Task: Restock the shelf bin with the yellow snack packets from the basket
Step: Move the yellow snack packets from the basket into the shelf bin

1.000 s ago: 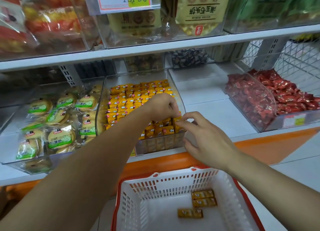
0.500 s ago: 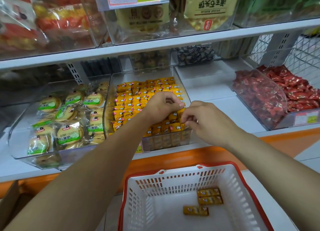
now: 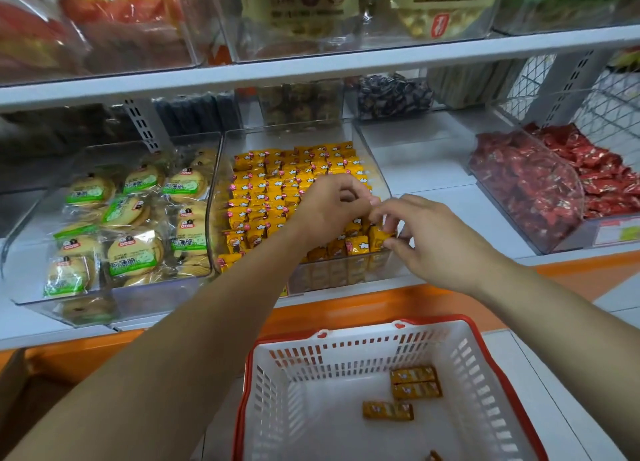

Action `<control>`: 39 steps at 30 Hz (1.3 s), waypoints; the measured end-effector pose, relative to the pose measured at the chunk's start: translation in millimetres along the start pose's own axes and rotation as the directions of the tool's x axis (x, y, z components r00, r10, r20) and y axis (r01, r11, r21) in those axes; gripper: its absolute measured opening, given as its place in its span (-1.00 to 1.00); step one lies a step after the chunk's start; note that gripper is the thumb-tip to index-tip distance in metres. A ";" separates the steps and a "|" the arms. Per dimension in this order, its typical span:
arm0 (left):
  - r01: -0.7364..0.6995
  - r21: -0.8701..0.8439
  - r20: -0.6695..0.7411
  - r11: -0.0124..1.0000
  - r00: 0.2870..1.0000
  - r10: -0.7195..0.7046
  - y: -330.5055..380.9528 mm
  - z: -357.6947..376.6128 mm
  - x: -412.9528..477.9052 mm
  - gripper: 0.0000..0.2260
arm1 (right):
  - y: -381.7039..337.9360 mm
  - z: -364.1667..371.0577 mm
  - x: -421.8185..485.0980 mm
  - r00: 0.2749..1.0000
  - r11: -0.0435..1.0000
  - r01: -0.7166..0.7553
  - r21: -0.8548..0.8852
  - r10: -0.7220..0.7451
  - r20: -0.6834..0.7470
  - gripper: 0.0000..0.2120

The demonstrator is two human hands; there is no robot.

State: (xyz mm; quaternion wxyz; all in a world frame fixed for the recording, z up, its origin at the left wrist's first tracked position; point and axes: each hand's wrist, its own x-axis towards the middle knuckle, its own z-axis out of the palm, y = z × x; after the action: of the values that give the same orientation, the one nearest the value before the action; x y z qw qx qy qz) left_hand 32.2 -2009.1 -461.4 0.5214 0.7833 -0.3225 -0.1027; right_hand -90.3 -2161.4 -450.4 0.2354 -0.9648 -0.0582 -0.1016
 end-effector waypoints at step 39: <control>-0.022 0.202 -0.014 0.979 1.000 0.025 -2.1 -4.1 1.5 -0.96 | -10.8 16.5 -12.8 0.997 0.930 0.010 -0.368 0.019 0.075 -0.62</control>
State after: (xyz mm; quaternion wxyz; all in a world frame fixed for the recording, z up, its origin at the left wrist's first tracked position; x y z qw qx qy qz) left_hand 36.3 -2006.5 -461.2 0.4432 0.8291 -0.3361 -0.0569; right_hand -101.7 -2145.0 -462.7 0.0483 -0.9951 -0.0451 -0.0731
